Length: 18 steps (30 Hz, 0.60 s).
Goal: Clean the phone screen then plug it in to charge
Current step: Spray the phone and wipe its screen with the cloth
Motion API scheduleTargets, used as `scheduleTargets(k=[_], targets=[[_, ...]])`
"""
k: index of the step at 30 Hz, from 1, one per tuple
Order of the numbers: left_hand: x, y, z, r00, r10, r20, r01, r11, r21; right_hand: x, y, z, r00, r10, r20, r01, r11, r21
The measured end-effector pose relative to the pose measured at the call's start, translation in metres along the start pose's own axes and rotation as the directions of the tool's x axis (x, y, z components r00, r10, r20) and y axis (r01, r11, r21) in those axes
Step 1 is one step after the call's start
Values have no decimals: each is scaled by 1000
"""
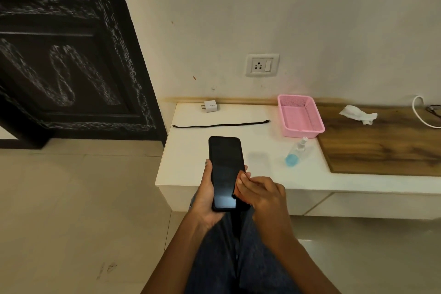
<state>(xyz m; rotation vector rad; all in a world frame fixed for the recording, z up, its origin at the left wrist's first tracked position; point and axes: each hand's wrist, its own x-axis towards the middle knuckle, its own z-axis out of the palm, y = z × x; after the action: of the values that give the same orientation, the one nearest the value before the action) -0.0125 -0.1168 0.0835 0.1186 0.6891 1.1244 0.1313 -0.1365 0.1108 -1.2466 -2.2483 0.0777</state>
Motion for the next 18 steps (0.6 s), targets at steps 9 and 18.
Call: scheduleTargets(k=[9,18], targets=[[14,-1,-6,995,96,-25,-96,995,-20,-18,-13,5,998,-28,-55,30,999,42],[14,-1,-13,996,60,-65,-57,998,41,-13,-33,10,992,-94,-88,107,981,160]])
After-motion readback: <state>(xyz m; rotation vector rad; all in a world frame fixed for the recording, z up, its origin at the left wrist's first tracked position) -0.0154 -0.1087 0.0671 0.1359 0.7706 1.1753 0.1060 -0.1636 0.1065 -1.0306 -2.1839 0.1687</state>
